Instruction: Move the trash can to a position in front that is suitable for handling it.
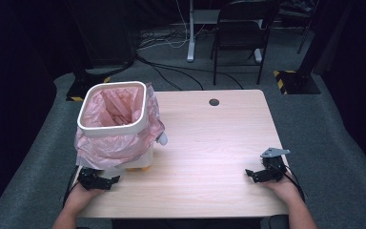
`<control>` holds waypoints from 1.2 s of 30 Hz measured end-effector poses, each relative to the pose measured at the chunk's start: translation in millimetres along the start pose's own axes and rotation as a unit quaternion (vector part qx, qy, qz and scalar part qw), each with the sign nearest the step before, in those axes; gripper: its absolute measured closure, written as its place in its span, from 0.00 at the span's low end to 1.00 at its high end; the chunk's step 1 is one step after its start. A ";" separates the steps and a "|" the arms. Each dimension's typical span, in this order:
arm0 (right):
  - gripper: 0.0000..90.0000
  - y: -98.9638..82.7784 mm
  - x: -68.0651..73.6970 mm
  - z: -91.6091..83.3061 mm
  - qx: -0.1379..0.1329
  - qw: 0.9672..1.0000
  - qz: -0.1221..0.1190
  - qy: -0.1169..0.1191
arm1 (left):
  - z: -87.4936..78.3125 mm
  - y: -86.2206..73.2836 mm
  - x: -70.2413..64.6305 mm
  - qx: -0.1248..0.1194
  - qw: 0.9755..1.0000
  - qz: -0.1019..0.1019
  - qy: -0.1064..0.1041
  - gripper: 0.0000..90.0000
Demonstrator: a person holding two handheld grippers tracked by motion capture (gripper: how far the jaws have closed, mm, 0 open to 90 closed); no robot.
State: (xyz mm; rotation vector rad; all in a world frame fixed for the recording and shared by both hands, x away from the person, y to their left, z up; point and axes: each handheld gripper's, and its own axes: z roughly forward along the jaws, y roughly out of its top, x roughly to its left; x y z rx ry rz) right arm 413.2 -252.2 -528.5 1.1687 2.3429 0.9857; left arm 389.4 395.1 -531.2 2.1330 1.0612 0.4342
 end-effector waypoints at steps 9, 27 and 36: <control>0.11 -0.6 2.1 -5.0 0.002 1.000 -0.003 0.005 | -4.4 -0.4 1.3 -0.002 1.000 -0.012 0.005 0.11; 0.39 4.7 9.4 -17.6 0.021 1.000 -0.003 0.006 | -23.4 0.8 4.8 -0.019 0.998 -0.055 -0.011 0.32; 0.40 8.8 12.4 -34.9 -0.009 1.000 0.001 -0.012 | -36.9 4.4 0.7 -0.040 0.998 -0.055 -0.013 0.32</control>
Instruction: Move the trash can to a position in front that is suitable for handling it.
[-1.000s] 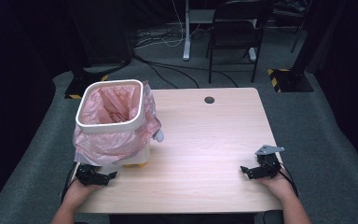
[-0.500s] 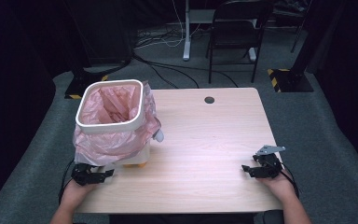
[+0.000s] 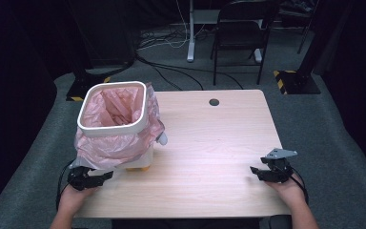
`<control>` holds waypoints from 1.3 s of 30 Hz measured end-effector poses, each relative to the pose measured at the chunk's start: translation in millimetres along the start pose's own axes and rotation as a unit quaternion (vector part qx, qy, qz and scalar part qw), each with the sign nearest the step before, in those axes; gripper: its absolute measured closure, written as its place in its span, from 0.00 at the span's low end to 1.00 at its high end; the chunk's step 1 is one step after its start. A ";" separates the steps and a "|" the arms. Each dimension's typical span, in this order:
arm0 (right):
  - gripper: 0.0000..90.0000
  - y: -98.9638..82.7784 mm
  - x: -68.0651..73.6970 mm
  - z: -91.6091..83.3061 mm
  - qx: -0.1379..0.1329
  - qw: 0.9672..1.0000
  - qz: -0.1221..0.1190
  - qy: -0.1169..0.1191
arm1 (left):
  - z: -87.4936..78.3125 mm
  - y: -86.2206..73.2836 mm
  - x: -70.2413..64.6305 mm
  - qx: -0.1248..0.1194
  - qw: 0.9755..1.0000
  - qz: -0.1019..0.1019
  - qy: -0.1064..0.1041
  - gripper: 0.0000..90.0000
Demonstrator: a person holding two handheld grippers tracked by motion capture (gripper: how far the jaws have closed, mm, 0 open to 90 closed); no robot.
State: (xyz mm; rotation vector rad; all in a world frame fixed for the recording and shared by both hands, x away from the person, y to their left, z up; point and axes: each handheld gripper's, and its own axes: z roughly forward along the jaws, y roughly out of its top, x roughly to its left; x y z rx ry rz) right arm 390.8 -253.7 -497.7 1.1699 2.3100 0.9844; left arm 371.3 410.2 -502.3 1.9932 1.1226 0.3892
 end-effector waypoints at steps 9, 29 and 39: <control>0.41 3.2 3.3 -5.0 -0.007 1.000 -0.006 -0.004 | -5.0 2.9 -0.8 -0.006 1.000 -0.002 -0.004 0.30; 0.38 25.1 26.4 -23.0 -0.009 1.000 -0.025 0.003 | -27.0 11.8 -0.5 -0.035 0.999 -0.015 0.027 0.28; 0.38 42.7 39.1 -34.0 -0.011 1.000 -0.024 0.006 | -42.6 23.8 -1.4 -0.061 0.998 -0.019 0.010 0.28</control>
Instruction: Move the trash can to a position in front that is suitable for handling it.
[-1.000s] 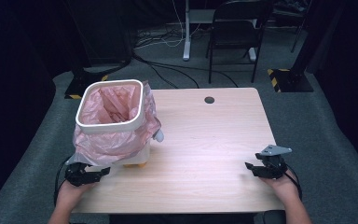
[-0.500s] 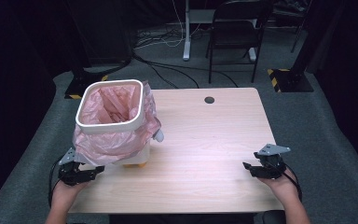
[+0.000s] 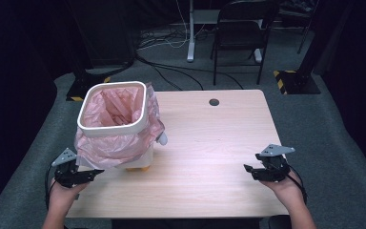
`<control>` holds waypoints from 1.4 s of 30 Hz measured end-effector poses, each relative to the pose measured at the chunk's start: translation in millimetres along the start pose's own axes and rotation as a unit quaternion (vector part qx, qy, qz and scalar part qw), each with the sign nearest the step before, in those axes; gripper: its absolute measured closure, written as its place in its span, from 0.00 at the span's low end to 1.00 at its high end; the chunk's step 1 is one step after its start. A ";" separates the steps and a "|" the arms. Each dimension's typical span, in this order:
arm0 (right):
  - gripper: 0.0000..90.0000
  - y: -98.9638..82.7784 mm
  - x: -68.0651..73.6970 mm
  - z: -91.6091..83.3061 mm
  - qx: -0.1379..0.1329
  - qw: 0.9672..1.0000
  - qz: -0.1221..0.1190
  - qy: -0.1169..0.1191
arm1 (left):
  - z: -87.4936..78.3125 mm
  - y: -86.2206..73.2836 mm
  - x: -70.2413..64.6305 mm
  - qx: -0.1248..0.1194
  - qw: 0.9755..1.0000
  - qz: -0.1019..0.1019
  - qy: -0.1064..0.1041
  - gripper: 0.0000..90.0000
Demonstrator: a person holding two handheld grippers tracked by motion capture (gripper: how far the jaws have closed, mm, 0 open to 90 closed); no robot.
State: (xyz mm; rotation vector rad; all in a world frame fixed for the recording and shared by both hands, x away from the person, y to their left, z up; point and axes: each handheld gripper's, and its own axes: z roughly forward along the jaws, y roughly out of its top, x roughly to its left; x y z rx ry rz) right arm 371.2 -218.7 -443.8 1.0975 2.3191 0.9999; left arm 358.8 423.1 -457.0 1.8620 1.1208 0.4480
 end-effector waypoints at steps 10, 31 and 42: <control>0.38 15.6 11.0 -12.1 -0.010 1.000 0.000 0.004 | -3.7 2.3 1.4 -0.002 1.000 -0.005 0.004 0.26; 0.38 49.3 42.3 -7.4 -0.042 0.997 -0.033 0.054 | -10.1 21.1 -3.6 -0.015 1.000 0.009 -0.010 0.28; 0.38 71.6 66.4 13.0 -0.035 0.994 -0.064 0.087 | -15.1 27.7 -1.5 -0.016 1.000 0.007 -0.014 0.32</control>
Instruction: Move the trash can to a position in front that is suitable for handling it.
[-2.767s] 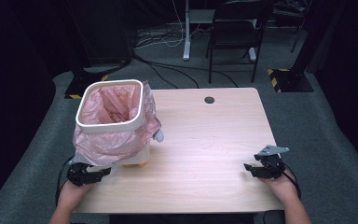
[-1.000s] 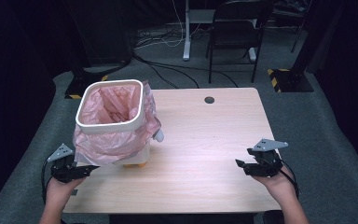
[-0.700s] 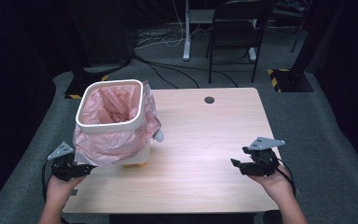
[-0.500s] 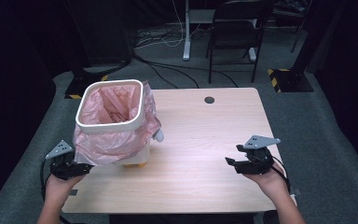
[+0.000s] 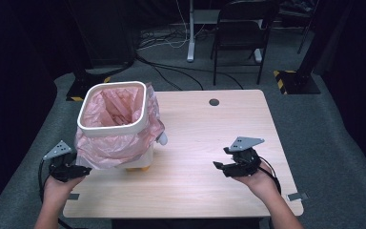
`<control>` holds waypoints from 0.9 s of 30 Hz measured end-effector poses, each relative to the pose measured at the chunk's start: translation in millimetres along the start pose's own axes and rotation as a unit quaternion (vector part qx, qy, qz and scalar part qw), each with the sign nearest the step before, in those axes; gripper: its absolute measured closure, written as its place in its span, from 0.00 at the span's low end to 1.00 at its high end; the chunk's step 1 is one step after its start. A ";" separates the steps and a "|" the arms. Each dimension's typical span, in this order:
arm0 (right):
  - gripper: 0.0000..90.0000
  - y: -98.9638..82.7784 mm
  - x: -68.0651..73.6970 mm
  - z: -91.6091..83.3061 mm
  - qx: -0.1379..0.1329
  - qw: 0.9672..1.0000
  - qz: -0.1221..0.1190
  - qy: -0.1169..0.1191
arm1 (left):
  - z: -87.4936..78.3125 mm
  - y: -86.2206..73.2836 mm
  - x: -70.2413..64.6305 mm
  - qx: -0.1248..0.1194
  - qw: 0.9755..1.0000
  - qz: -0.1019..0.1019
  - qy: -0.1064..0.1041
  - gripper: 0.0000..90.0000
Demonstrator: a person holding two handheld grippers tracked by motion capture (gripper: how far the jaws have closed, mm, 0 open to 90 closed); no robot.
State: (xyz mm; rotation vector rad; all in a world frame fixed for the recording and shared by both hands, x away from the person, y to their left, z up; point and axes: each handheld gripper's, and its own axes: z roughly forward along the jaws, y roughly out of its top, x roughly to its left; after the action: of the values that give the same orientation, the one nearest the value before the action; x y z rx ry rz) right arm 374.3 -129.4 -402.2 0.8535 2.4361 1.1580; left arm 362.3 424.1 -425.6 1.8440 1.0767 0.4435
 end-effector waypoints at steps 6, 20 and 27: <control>0.38 7.4 7.3 10.1 0.002 1.000 -0.005 0.011 | -3.0 4.9 0.2 -0.004 1.000 0.002 -0.001 0.34; 0.38 24.9 19.1 25.2 -0.004 0.999 -0.023 0.024 | -6.3 18.4 -1.3 -0.012 1.000 0.017 -0.007 0.36; 0.38 32.6 23.6 35.7 -0.005 0.999 -0.030 0.033 | -5.5 21.1 -0.5 -0.016 1.000 0.018 -0.012 0.38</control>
State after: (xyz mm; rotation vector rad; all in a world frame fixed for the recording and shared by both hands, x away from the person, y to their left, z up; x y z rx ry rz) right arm 386.5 -77.1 -399.6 0.7448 2.4874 1.1945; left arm 368.6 422.7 -404.8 1.8392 1.0167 0.4562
